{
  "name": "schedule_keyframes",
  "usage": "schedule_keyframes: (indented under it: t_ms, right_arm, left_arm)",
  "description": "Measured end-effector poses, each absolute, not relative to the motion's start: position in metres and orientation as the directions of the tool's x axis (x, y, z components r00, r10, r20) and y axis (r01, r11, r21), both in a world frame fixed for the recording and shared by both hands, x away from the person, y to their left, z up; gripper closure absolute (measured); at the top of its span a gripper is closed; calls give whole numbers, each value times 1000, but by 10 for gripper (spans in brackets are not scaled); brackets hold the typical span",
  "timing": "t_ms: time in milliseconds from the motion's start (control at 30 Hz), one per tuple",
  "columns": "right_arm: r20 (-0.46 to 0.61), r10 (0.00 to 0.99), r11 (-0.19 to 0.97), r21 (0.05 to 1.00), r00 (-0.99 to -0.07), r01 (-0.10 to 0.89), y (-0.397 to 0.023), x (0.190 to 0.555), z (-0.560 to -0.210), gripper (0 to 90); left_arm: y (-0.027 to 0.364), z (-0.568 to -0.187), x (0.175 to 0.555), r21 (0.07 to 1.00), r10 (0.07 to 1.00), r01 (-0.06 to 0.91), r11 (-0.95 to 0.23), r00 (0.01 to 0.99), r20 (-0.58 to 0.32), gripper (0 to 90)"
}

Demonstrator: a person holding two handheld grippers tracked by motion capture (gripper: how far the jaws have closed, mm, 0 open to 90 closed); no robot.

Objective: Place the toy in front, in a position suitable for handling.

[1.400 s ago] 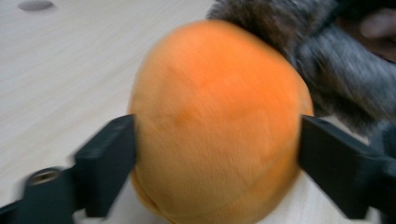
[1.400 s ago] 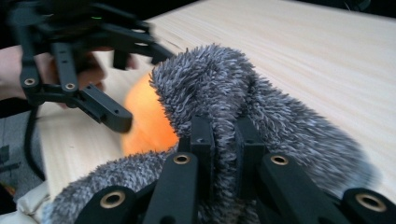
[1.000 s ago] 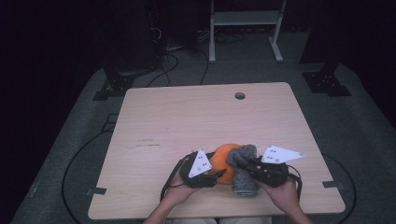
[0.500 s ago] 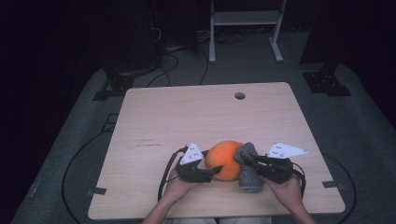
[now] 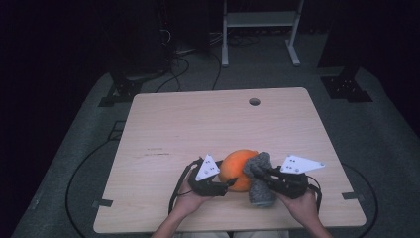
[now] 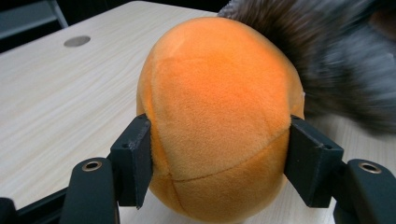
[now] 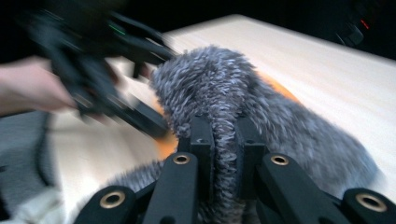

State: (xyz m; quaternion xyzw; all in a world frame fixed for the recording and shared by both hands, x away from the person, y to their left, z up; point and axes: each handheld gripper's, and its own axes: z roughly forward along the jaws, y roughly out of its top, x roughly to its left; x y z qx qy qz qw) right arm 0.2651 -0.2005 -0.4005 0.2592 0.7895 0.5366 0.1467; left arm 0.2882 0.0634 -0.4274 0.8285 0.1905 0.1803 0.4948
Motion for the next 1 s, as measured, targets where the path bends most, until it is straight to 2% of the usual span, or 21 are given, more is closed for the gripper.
schedule_keyframes:
  t_ms: [100,200,233,267,400,567,733,867,967,1000]
  right_arm:
    - [0,543,340,914,-839,220,-185,263,-399,805]
    - [33,557,331,908,-830,258,-191,269,-406,805]
    - [30,564,332,907,-825,259,-194,269,-407,805]
    - [36,571,326,907,-820,267,-196,269,-407,805]
    - [46,571,326,904,-820,277,-197,271,-409,804]
    - [41,648,315,895,-760,317,-212,277,-406,806]
    - [-37,619,358,903,-785,239,-196,264,-393,806]
    - [-53,535,399,896,-843,196,-177,254,-386,806]
    - [-46,528,407,890,-848,205,-178,258,-390,807]
    - [-30,543,389,895,-839,219,-184,261,-390,808]
  left_arm:
    - [59,-428,283,879,466,114,-463,875,132,303]
    - [69,-431,292,903,456,208,-376,890,-16,223]
    - [72,-431,296,912,463,249,-327,883,-75,227]
    - [73,-432,298,913,466,262,-313,880,-93,259]
    - [69,-434,295,907,496,241,-344,867,-42,358]
    - [71,-434,296,905,485,232,-357,874,-33,374]
    - [65,-433,291,898,458,183,-400,888,23,364]
    - [56,-431,279,883,411,63,-466,899,153,371]
    - [55,-433,276,863,395,22,-504,895,208,379]
    - [57,-434,278,865,396,30,-500,897,198,382]
